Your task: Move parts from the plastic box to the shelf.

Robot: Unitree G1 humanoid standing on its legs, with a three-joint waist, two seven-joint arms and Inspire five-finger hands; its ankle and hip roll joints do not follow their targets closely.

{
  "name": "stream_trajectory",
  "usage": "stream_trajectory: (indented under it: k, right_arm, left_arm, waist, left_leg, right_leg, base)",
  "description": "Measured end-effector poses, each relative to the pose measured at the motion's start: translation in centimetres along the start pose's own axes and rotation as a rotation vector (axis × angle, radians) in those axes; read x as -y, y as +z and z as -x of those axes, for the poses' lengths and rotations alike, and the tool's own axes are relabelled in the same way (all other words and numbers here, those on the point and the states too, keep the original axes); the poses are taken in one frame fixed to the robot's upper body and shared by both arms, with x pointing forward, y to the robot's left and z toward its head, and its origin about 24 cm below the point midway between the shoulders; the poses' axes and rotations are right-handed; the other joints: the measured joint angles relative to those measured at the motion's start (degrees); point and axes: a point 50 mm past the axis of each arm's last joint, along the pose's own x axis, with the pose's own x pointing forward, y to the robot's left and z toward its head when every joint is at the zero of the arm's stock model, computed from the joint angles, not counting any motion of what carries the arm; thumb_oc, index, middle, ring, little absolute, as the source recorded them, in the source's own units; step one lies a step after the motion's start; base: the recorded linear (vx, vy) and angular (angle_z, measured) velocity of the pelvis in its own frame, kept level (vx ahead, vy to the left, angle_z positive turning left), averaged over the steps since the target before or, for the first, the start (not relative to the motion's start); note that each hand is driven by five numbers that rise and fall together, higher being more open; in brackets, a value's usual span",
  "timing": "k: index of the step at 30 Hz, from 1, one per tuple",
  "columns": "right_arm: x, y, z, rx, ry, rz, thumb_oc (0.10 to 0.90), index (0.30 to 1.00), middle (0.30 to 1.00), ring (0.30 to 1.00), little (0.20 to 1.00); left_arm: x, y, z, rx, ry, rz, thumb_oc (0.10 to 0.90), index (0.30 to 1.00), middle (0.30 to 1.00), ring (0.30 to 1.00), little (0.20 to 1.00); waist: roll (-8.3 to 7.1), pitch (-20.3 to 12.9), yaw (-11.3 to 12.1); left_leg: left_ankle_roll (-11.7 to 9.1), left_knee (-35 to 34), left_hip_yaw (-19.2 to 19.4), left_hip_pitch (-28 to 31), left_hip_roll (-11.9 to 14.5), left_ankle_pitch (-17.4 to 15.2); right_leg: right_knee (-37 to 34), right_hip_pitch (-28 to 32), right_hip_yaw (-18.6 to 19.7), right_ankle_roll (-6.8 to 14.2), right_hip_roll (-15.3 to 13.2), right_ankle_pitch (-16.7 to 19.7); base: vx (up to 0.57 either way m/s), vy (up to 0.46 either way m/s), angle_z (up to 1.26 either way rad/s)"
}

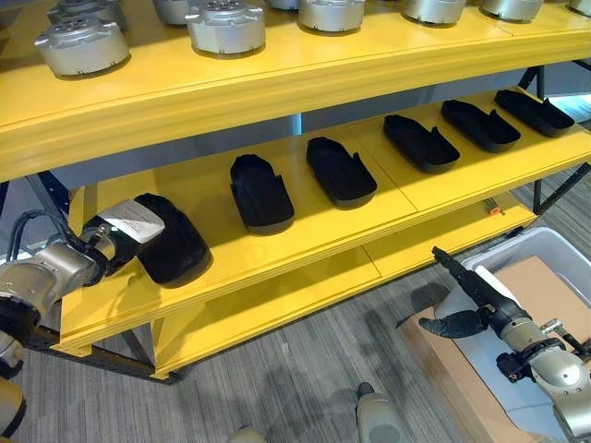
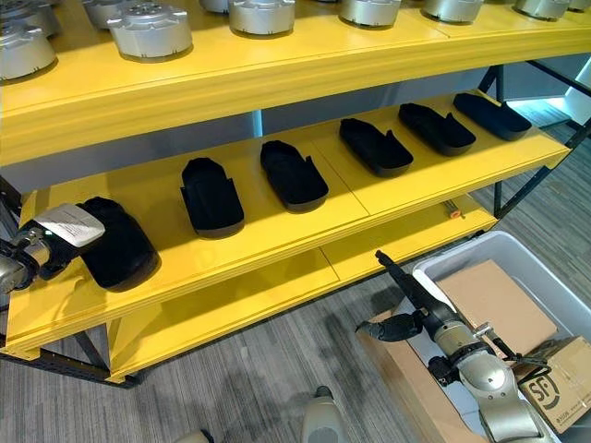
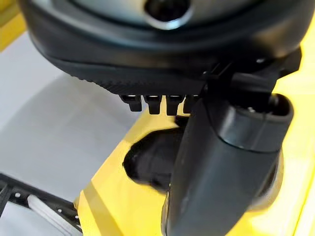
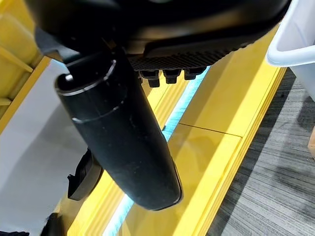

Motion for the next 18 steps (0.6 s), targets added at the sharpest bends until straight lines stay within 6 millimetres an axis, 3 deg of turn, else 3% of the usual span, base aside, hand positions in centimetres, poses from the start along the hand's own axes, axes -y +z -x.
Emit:
stream_trajectory:
  k: [6,13,18]
  right_arm:
    - [-0.5,-0.7,0.6,-0.038,0.014,-0.012,0.9,1.0,1.0,1.0,1.0]
    - [-0.7,-1.3,1.2,-0.061,-0.001,-0.041,0.9,1.0,1.0,1.0,1.0]
    - [-0.2,-1.8,1.6,-0.079,-0.067,-0.09,0.9,1.0,1.0,1.0,1.0]
  left_arm:
    - [-0.2,-0.7,0.2,-0.055,0.024,0.059,0.9,1.0,1.0,1.0,1.0]
    - [-0.8,-0.6,0.8,-0.063,0.093,0.106,0.9,1.0,1.0,1.0,1.0]
    - [-0.2,0.3,2.9,-0.077,0.179,0.277,0.9,1.0,1.0,1.0,1.0]
  waist:
    - [0.03,-0.01,0.16]
    - [0.06,-0.03,1.87]
    - [0.04,-0.02,3.25]
  left_leg:
    - [0.08,-0.38,-0.5,0.28,-0.43,0.09]
    - [0.06,-1.01,-1.29,0.35,-0.65,0.37]
    - [0.02,-1.59,-1.55,0.39,-0.67,0.44]
  right_leg:
    - [-0.61,0.92,-0.83,0.19,-0.42,0.09]
    - [-0.73,1.59,-1.8,0.34,-0.61,0.14]
    - [-1.14,1.96,-2.28,0.31,-0.58,-0.01]
  base:
    - [0.0,-0.018,0.06]
    - [0.01,-0.013,0.05]
    - [0.01,-0.016,0.03]
